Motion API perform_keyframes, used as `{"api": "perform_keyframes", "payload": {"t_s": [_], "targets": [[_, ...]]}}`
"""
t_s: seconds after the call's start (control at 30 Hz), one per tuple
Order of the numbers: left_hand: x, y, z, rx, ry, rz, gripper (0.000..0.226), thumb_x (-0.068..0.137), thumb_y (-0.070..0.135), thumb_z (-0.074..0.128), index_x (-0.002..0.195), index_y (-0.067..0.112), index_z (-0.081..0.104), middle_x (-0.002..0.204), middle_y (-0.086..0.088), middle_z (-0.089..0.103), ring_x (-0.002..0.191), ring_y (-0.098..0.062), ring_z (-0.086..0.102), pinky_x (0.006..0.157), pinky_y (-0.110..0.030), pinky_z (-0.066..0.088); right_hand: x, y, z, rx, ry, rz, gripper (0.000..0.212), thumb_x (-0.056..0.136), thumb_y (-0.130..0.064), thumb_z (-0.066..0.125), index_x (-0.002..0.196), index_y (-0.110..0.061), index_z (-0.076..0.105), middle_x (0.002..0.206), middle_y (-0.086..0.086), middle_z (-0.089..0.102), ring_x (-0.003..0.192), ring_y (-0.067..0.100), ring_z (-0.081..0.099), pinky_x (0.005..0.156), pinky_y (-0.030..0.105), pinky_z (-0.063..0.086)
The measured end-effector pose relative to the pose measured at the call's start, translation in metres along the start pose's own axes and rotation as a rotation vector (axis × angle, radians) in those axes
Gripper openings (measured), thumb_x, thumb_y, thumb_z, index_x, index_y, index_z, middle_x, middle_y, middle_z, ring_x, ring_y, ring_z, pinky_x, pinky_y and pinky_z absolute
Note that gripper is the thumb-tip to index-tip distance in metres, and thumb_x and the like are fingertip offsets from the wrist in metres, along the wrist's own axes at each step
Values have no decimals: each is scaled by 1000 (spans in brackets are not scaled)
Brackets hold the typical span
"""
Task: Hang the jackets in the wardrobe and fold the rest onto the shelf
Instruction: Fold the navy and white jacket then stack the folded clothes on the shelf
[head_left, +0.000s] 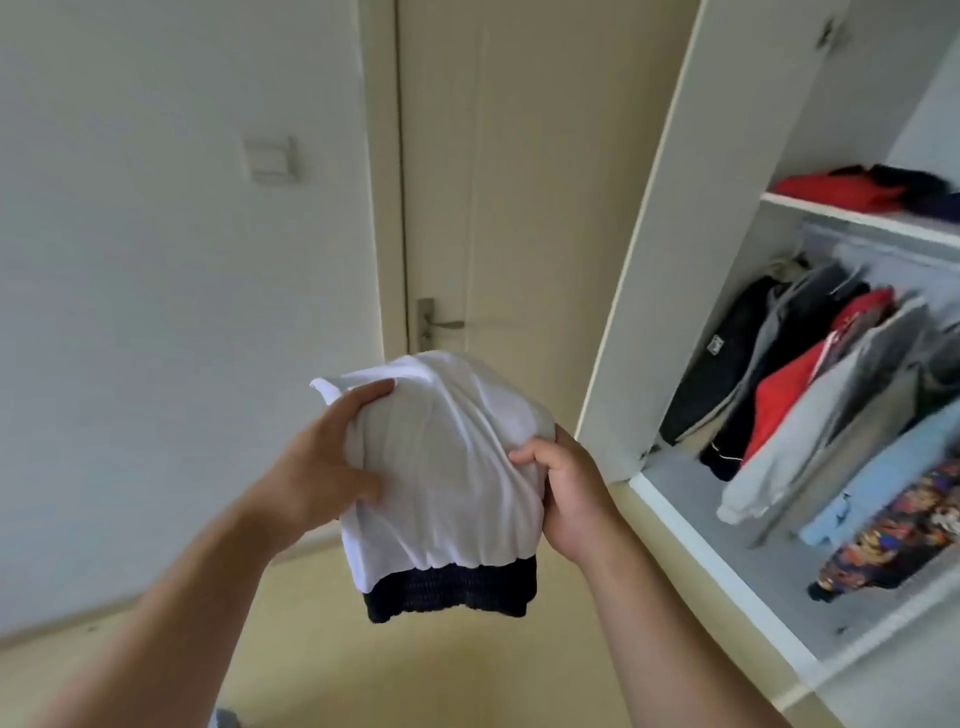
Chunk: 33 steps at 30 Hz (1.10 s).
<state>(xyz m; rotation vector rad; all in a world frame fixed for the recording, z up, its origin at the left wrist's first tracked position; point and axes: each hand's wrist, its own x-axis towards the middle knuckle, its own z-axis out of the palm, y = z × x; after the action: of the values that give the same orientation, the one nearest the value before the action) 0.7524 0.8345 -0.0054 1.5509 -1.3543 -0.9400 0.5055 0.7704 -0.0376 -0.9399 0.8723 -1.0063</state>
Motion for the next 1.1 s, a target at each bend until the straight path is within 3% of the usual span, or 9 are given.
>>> {"api": "perform_keyframes", "payload": {"t_s": [0.1,0.17,0.3,0.4,0.5,0.6,0.87,1.0,1.1], "targets": [[58,50,60,1,-94,97,98,67,-13,64,127,63,51,116,10,54,82,-11,55,53,-16,46,14,-47,-68,32,95,-95,48,64,-8,68,111,-17,72,115,17,72,105,38,70,85,46,56],[92,79,99,-28,-156,154,98,67,-14,64,126,63,53,115,9,55,81,-11,57,51,-15,47,23,-77,-110,53,141,-170,46,66,-7,68,111,-17,73,114,18,72,102,38,71,79,44,58],[159,131,175,-98,-278,261,98,65,-13,66,127,61,55,127,9,57,100,-18,65,59,-21,52,39,-137,-187,54,219,-303,42,77,-18,76,119,-15,71,116,18,72,104,36,71,80,42,58],[201,167,231,-132,-341,316,100,66,-18,64,126,61,56,117,10,62,79,-2,66,54,-17,50,52,-179,-239,23,299,-374,45,84,-20,76,128,-15,66,124,19,68,113,39,67,98,52,53],[239,198,284,-159,-415,347,100,67,-18,63,129,59,55,106,8,60,64,-1,63,48,-17,47,64,-216,-284,3,423,-405,40,85,-19,75,125,-22,67,121,14,71,108,36,70,98,55,53],[280,225,331,-232,-503,362,98,63,-13,65,131,57,54,116,5,64,79,-7,69,53,-23,51,80,-247,-325,-2,559,-440,42,78,-24,80,118,-30,68,113,6,74,100,31,73,87,50,58],[415,289,445,-301,-729,481,98,63,-13,61,135,54,54,133,5,58,85,-11,66,53,-18,46,144,-317,-415,-24,899,-534,36,68,-33,84,99,-42,69,96,-7,76,86,23,75,81,48,59],[476,329,496,-358,-836,506,101,52,-4,62,134,54,54,136,7,55,94,-16,64,58,-21,49,170,-358,-452,-53,1014,-597,46,66,-34,83,109,-35,68,99,-4,76,87,22,75,76,43,59],[508,352,541,-436,-925,505,105,58,-18,62,139,49,53,145,6,46,119,-20,59,87,-42,57,182,-391,-483,-103,1130,-613,48,65,-36,83,111,-31,68,104,0,75,97,28,72,85,48,57]]}}
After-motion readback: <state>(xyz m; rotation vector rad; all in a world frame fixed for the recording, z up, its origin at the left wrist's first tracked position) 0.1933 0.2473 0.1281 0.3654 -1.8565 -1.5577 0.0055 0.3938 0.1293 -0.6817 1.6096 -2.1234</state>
